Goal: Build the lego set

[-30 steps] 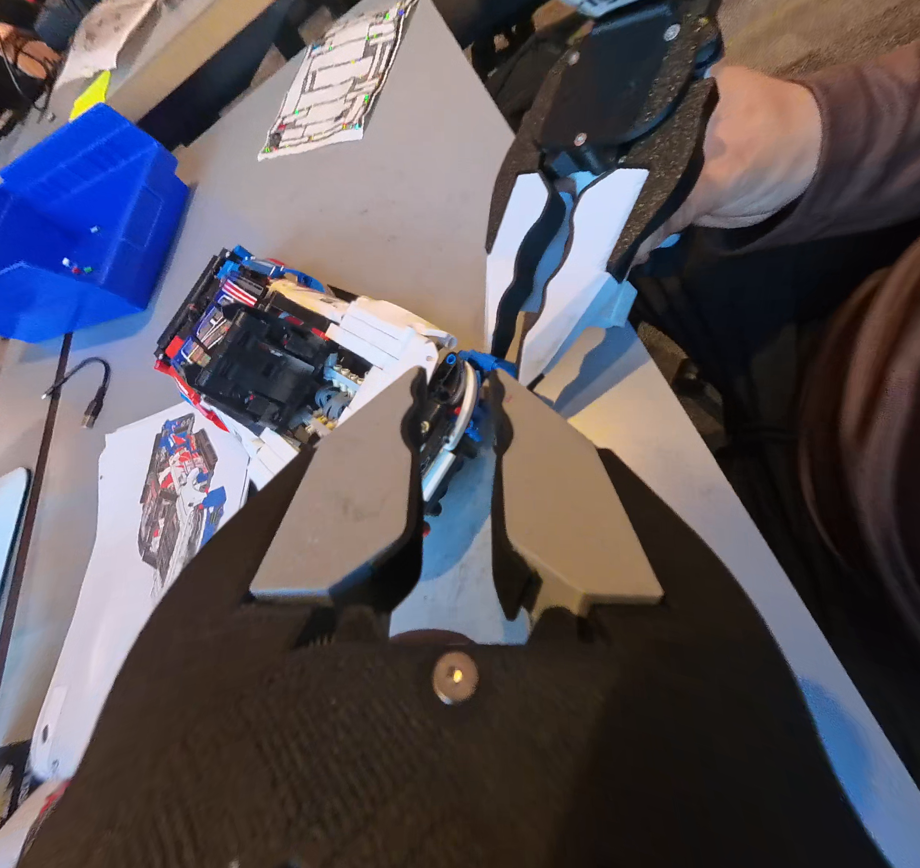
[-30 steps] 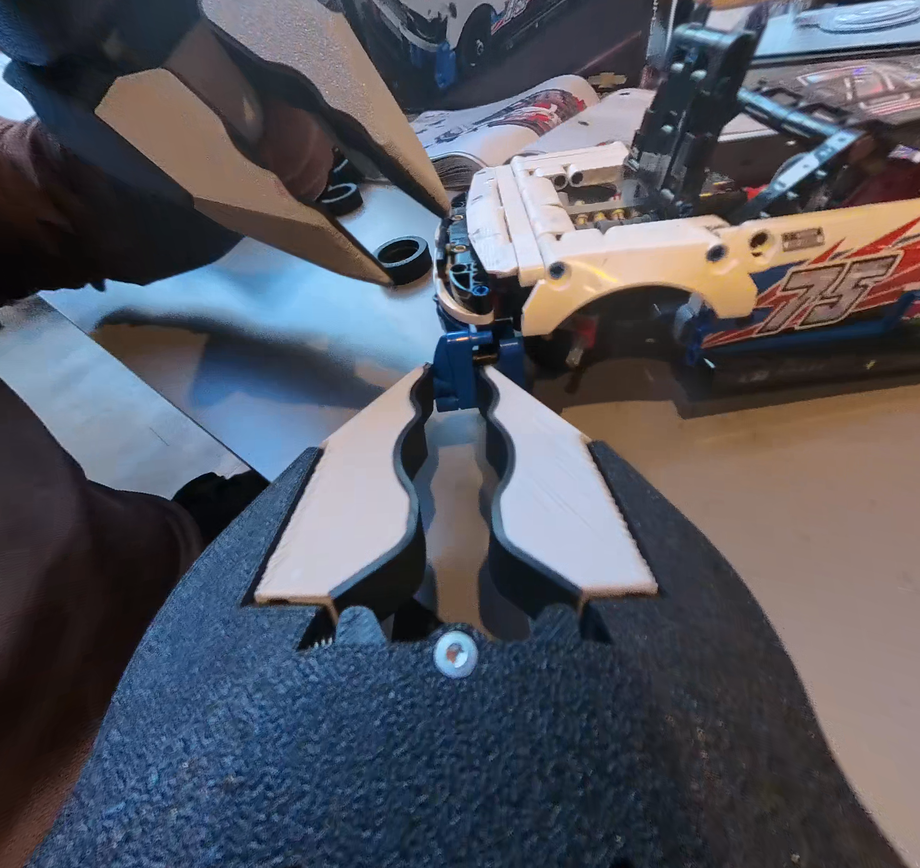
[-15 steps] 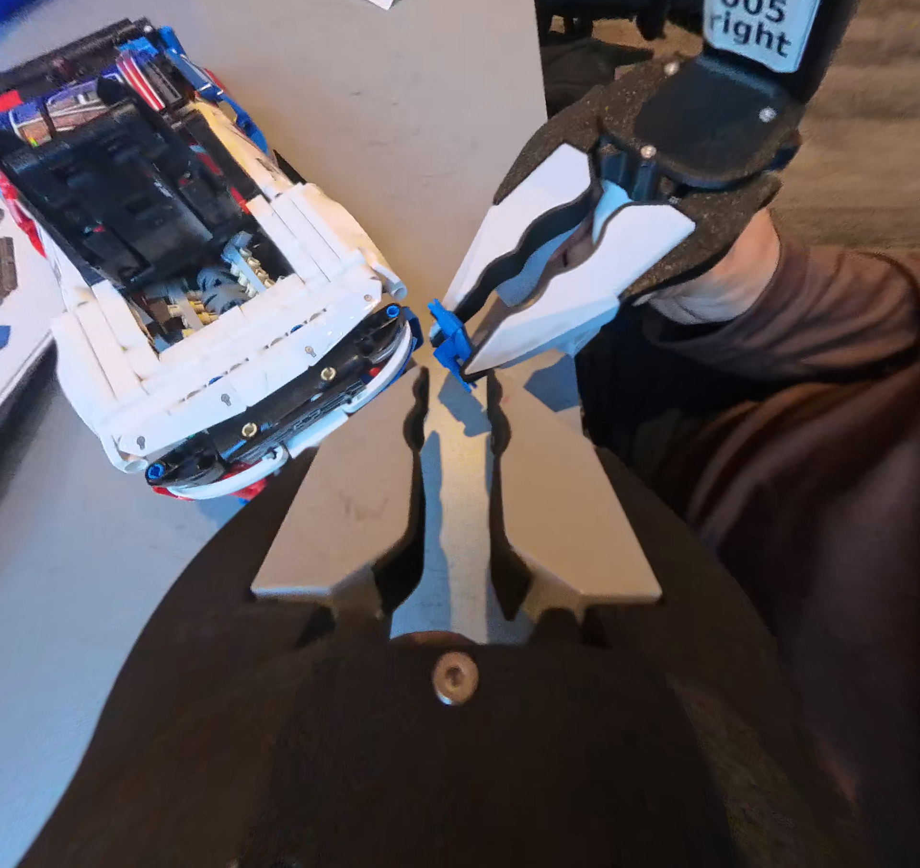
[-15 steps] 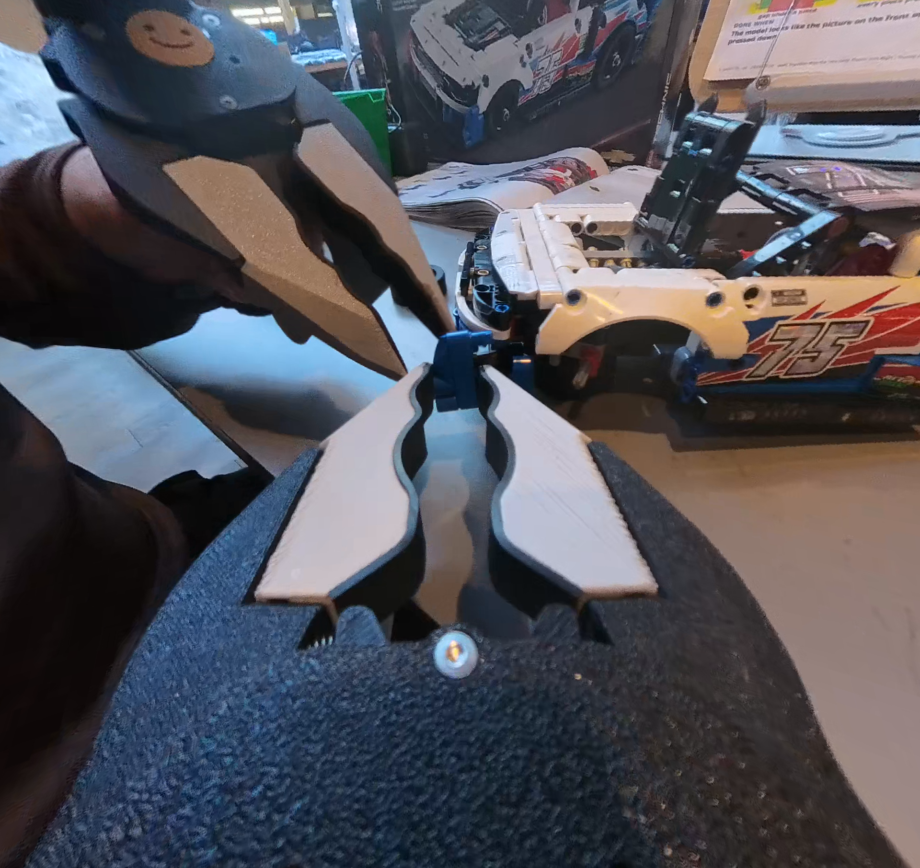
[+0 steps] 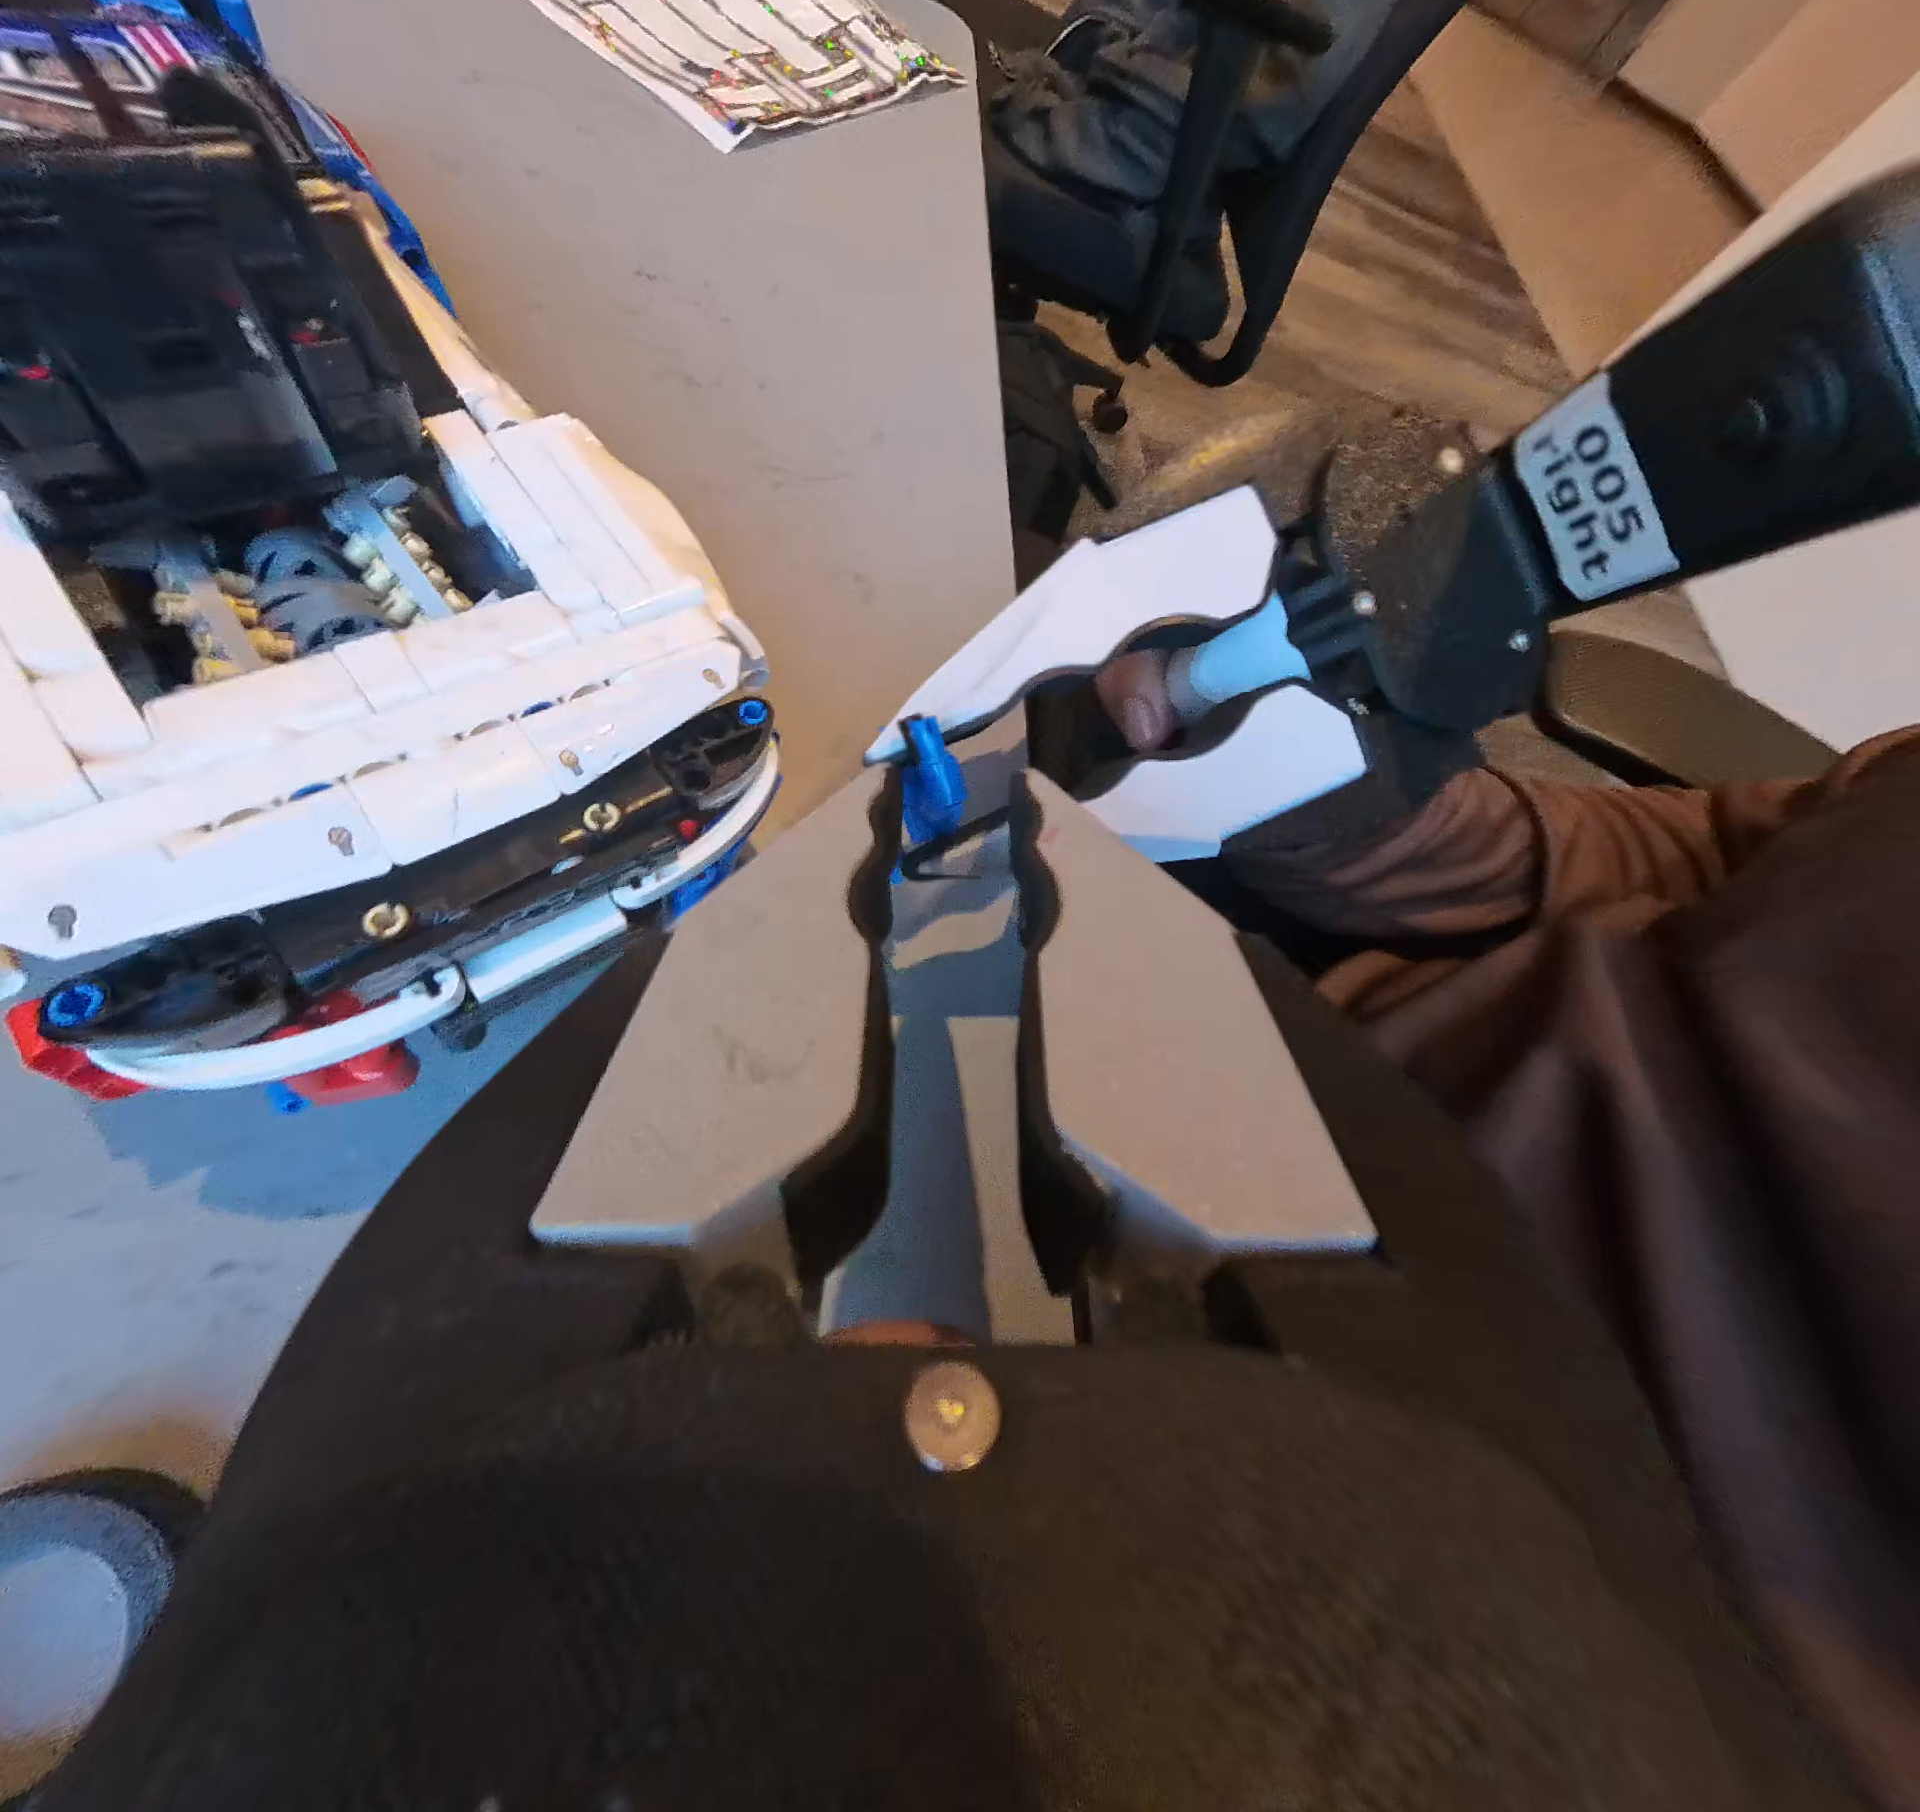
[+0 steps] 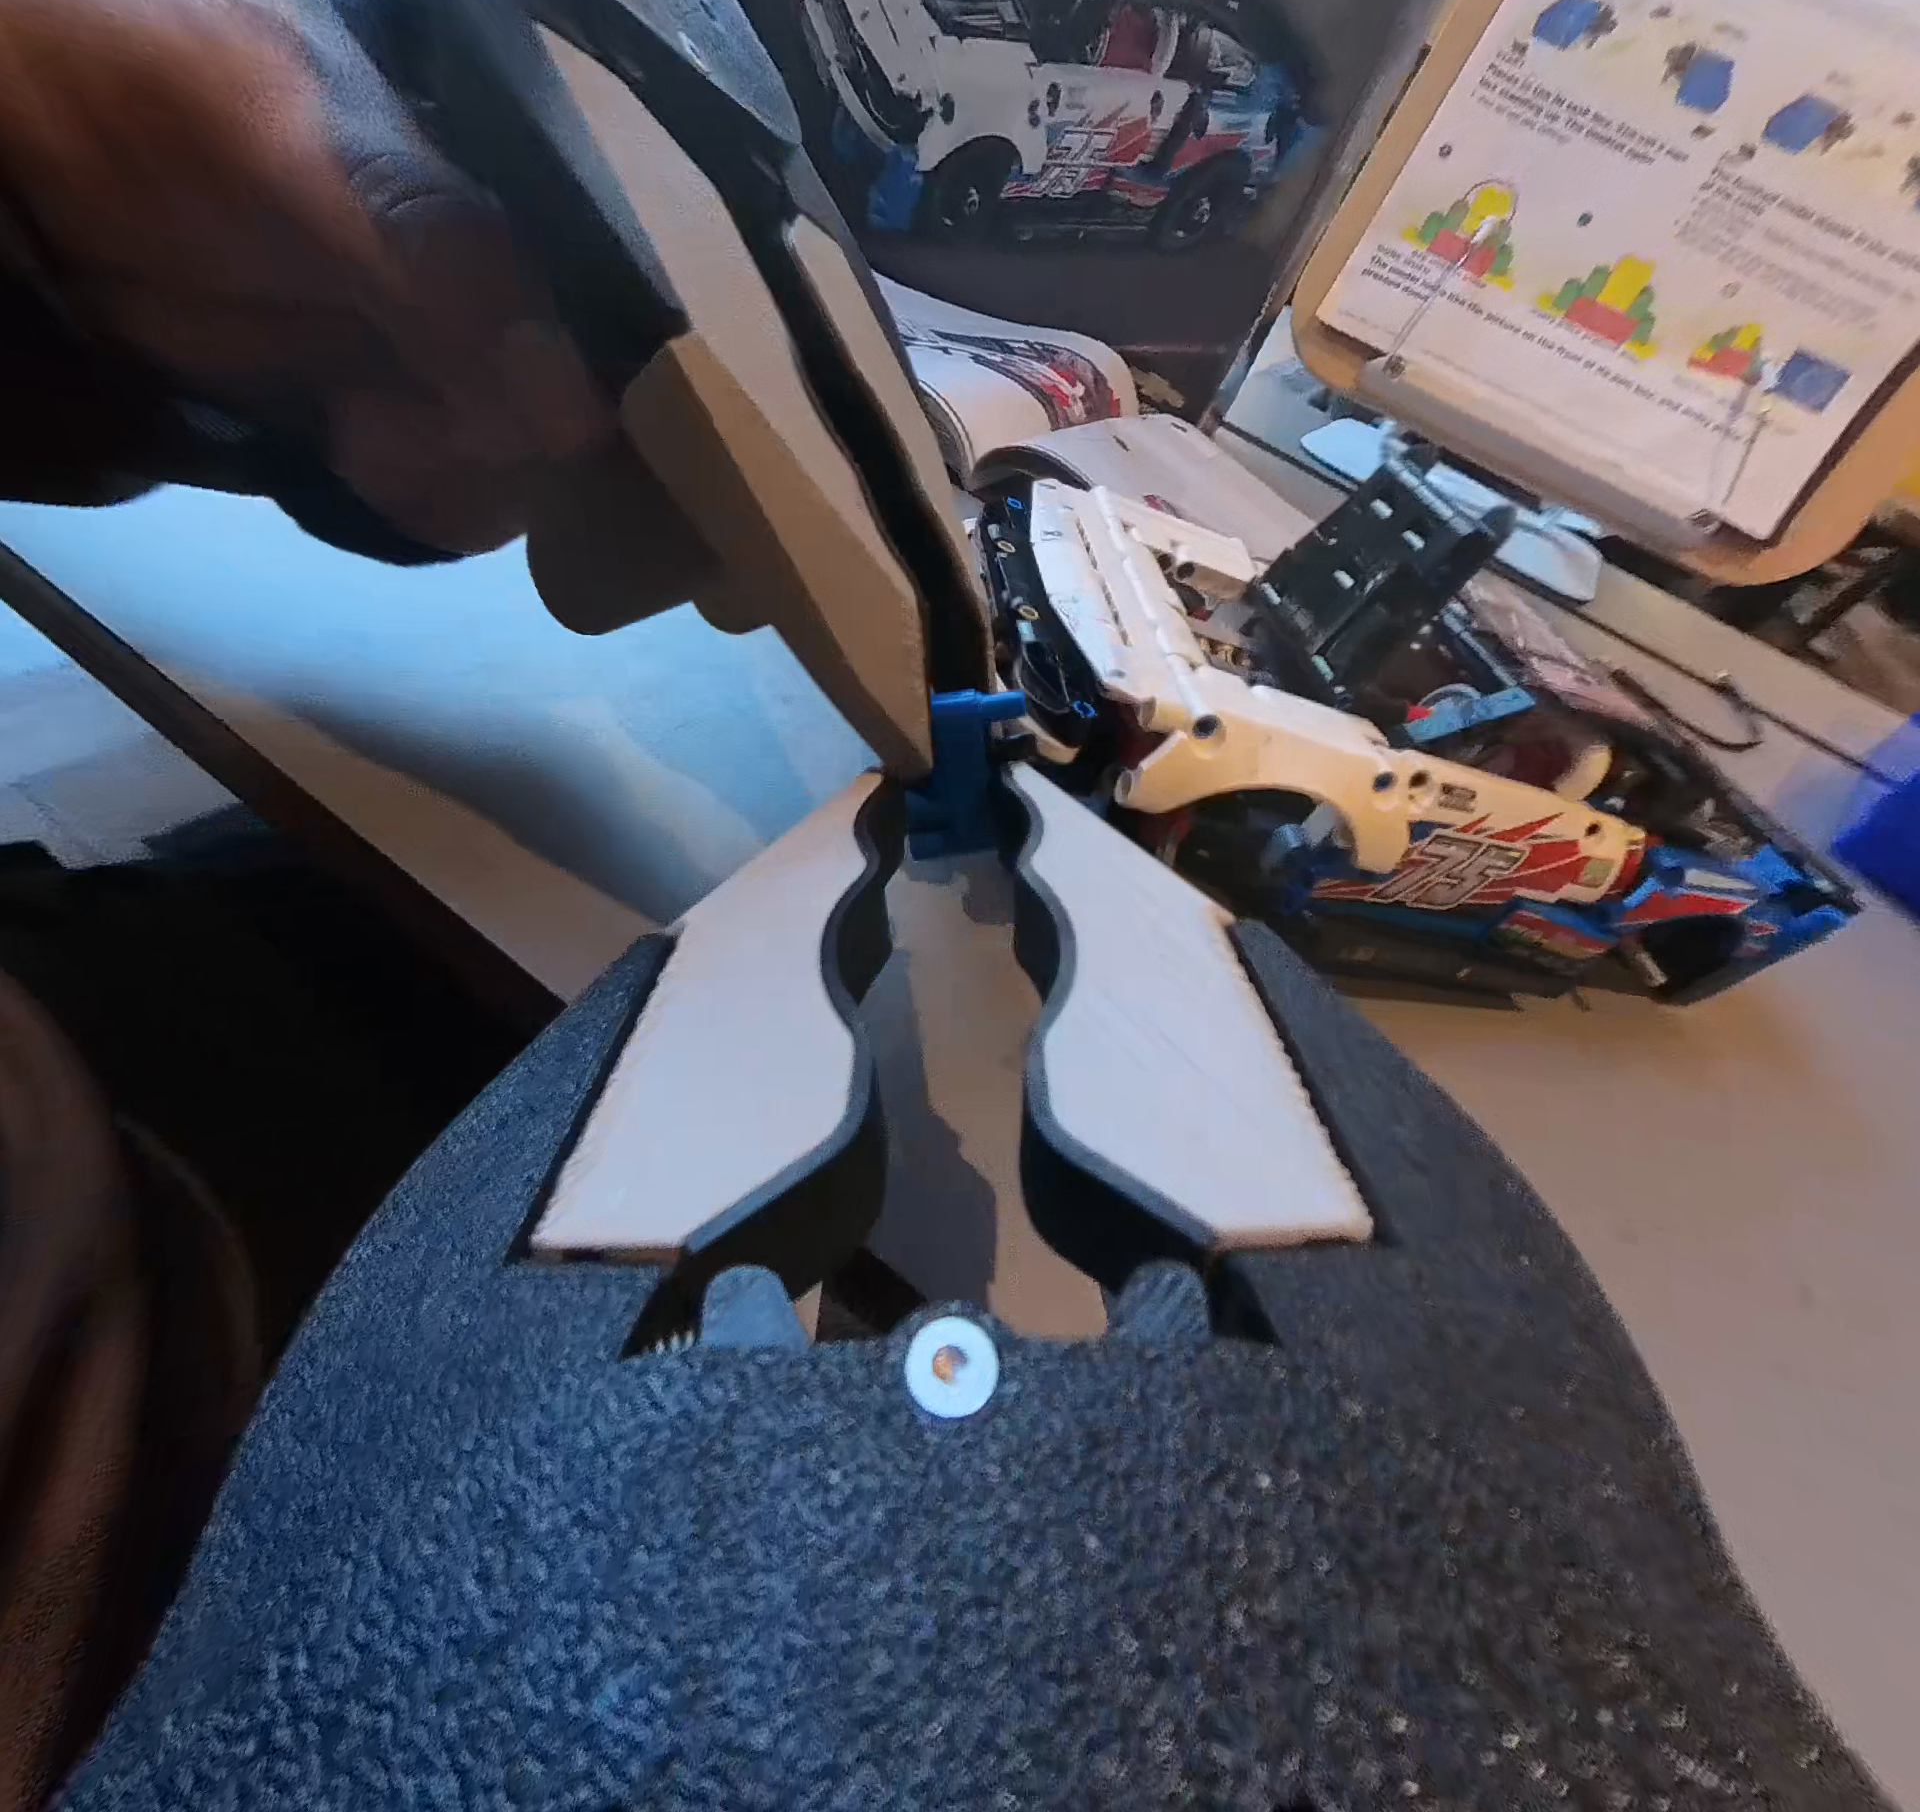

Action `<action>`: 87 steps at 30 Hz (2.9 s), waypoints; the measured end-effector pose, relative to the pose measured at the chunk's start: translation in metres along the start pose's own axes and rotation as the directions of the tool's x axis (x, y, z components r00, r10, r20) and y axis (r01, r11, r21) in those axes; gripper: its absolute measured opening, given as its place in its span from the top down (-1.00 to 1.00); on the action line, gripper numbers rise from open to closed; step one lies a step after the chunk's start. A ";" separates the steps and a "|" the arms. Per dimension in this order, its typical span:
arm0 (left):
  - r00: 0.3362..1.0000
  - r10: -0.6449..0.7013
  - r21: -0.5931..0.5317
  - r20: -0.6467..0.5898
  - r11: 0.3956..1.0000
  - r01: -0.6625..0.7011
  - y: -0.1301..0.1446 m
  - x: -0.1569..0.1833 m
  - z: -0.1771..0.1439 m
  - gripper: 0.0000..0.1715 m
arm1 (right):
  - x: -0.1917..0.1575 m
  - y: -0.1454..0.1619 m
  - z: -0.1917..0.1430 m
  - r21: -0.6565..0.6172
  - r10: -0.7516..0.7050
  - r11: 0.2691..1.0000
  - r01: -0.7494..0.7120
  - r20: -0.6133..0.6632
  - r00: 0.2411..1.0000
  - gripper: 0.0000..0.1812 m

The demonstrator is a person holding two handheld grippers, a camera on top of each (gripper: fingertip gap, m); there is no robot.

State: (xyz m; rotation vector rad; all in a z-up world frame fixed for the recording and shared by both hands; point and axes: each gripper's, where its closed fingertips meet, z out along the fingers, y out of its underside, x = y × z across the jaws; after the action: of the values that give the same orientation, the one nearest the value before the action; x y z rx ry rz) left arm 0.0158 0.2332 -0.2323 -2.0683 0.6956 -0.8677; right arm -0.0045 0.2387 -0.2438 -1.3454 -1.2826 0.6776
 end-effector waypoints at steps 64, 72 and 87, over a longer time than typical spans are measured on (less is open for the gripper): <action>0.830 0.068 -0.058 0.554 0.997 -0.043 0.032 -0.041 0.014 0.96 | 0.039 0.032 0.011 -0.118 -0.092 0.974 0.192 0.567 0.819 1.00; 0.823 0.078 -0.069 0.563 0.997 -0.047 0.032 -0.040 0.017 0.96 | 0.058 0.039 0.009 -0.148 -0.096 0.971 0.189 0.480 0.872 1.00; 0.817 -0.065 0.088 0.572 0.996 0.017 0.015 -0.035 0.021 0.95 | 0.034 0.029 0.003 -0.216 0.142 0.976 0.014 0.687 0.713 0.92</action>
State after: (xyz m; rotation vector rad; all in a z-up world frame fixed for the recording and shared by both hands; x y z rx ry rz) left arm 0.0070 0.2590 -0.2665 -2.1205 0.2762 -0.2418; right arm 0.0098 0.2765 -0.2628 -1.3467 -1.9656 1.2117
